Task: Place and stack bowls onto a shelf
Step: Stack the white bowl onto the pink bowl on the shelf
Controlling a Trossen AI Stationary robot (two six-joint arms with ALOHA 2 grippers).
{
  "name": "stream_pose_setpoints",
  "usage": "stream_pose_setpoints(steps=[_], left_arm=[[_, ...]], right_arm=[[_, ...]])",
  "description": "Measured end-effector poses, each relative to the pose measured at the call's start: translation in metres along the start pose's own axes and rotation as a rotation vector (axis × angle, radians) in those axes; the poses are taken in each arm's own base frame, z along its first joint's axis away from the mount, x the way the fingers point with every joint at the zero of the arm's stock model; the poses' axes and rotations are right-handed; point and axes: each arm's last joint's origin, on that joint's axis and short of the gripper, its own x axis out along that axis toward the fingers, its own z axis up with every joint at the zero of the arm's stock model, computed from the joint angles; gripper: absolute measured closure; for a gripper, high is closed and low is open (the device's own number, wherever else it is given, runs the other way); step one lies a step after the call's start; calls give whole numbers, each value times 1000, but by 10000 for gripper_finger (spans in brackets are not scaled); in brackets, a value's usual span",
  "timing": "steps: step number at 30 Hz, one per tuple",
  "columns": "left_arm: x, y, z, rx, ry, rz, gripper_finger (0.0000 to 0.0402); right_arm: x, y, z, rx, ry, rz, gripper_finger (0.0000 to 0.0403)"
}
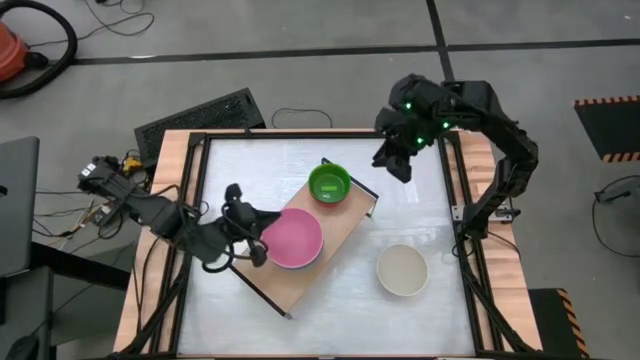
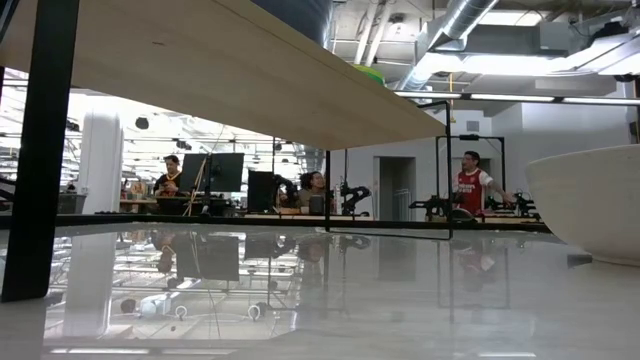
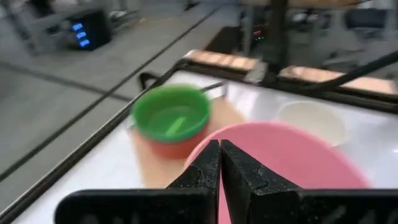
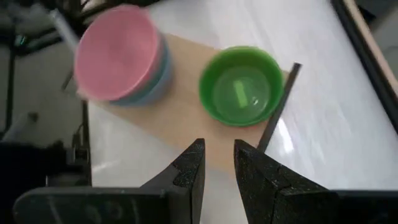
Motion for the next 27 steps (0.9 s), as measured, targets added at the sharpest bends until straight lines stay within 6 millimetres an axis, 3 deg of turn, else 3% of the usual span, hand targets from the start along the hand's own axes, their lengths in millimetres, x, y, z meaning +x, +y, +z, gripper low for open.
stream_pose_setpoints(steps=[5, 9, 15, 20, 27], left_arm=[[6, 2, 24, 39, -118, -34, 400], [2, 7, 47, 108, -173, -64, 381], [1, 17, 71, 139, -220, -168, 327], [13, 28, 75, 182, -215, -185, 293], [25, 41, 79, 168, -210, -227, 274]], right_arm=[[23, 5, -11, 151, 83, -130, 290], [47, 10, -37, 272, 200, -233, 290], [89, 16, -101, 482, 389, -438, 289], [102, 22, -164, 672, 472, -559, 289], [119, 38, -226, 901, 515, -607, 289]])
